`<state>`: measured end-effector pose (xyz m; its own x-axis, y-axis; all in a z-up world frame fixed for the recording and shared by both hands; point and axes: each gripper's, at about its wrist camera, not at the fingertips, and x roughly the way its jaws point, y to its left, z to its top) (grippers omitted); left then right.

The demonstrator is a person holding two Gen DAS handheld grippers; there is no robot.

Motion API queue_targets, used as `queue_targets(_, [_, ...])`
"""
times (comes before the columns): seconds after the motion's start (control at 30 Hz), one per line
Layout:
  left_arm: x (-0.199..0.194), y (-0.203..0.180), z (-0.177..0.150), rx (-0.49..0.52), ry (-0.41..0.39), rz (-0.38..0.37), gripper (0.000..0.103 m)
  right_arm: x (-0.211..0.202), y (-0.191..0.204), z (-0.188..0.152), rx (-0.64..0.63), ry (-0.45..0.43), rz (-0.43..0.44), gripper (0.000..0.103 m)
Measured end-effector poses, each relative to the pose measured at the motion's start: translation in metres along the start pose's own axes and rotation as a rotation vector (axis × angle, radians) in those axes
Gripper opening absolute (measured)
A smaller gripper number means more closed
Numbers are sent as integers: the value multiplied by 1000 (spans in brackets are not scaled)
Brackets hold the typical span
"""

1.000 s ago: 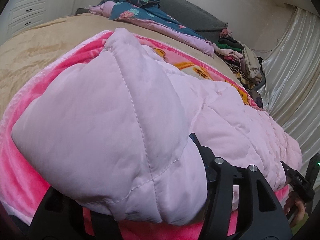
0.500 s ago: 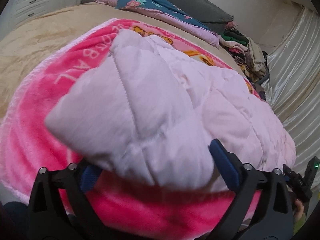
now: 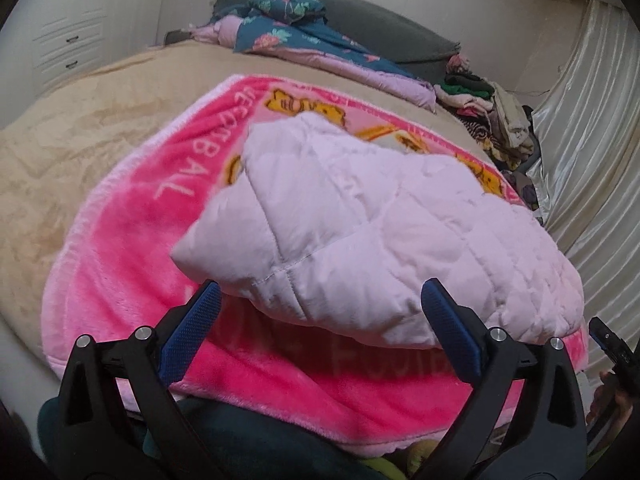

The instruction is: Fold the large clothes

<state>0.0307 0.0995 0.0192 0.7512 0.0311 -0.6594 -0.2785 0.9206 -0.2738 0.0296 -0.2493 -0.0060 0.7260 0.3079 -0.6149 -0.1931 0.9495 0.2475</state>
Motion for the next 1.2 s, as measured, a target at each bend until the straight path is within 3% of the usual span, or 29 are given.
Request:
queue_targets(0.27, [-27,-23,-1,70,-52,-2,94,-28,35,9,-76,-64,48,99])
queue_targets(0.53, [-37,-52,-16,129,-83,-19,94,-46,70,2,-155,-119,3,99])
queue_targets(0.9, [-30,-81,-35,199,-67,-40,94,-28,100,-32,-226,-73,24,99])
queue_targets(1.2, [-16,-89,-45,218,-16,-35,94,-10,96,-37,-182,-7,46,99])
